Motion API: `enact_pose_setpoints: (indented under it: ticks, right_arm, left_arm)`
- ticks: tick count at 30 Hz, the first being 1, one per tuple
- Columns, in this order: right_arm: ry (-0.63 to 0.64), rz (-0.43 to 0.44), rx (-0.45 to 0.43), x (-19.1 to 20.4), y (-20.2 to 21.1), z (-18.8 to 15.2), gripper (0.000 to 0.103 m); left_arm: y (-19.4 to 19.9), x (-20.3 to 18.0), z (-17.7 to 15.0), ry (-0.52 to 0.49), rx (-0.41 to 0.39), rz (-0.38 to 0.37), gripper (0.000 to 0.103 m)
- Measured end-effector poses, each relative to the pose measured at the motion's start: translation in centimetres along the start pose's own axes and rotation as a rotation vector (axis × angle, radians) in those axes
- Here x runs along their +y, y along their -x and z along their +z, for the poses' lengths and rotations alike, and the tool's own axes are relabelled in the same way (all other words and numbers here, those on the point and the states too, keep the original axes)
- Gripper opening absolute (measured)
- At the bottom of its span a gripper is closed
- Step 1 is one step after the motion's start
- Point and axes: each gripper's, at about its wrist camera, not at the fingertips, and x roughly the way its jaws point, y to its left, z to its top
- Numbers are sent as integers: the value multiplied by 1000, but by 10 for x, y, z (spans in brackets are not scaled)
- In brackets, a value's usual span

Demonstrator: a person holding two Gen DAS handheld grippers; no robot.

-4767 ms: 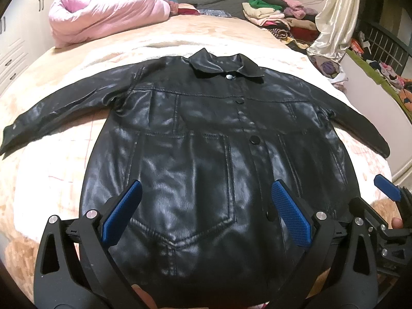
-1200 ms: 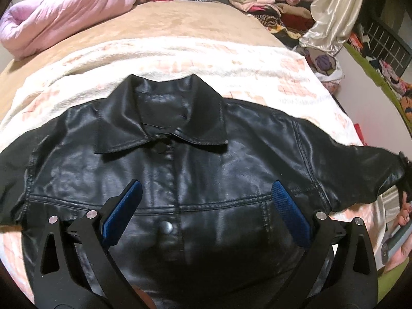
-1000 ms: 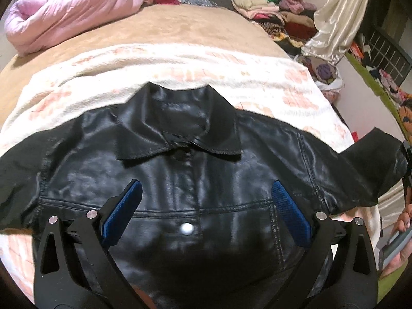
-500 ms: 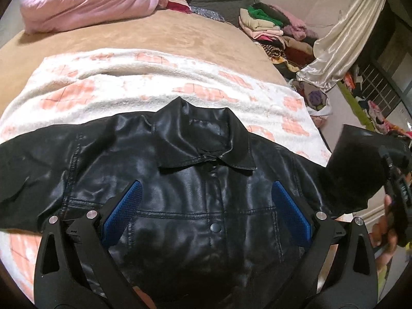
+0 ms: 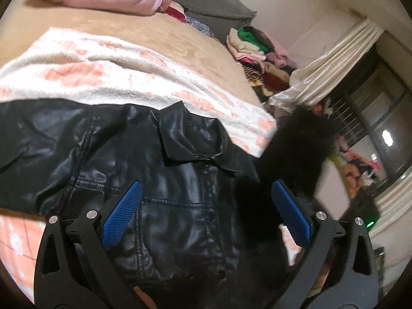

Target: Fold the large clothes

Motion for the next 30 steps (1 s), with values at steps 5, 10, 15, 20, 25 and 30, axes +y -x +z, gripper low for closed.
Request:
enact_pose_setpoints:
  ticks: [5, 10, 15, 20, 25, 30]
  right_arm:
    - [144, -14, 91, 46, -35, -27, 8]
    - [234, -29, 164, 81, -69, -59, 9]
    - [281, -67, 200, 96, -79, -72, 13]
    - [268, -20, 271, 97, -83, -77, 83]
    - [200, 39, 292, 89, -67, -70, 88]
    - [54, 13, 240, 49, -36, -51, 88]
  left_arm:
    - [-3, 13, -6, 58, 29, -111, 94]
    - [-26, 24, -18, 106, 122, -118, 94]
    - [-46, 42, -32, 194, 200, -130, 94]
    - [-57, 48, -41, 215, 242, -99, 94]
    - [-68, 49, -48, 213, 268, -67, 94]
    - [-75, 43, -49, 184, 249, -31, 87]
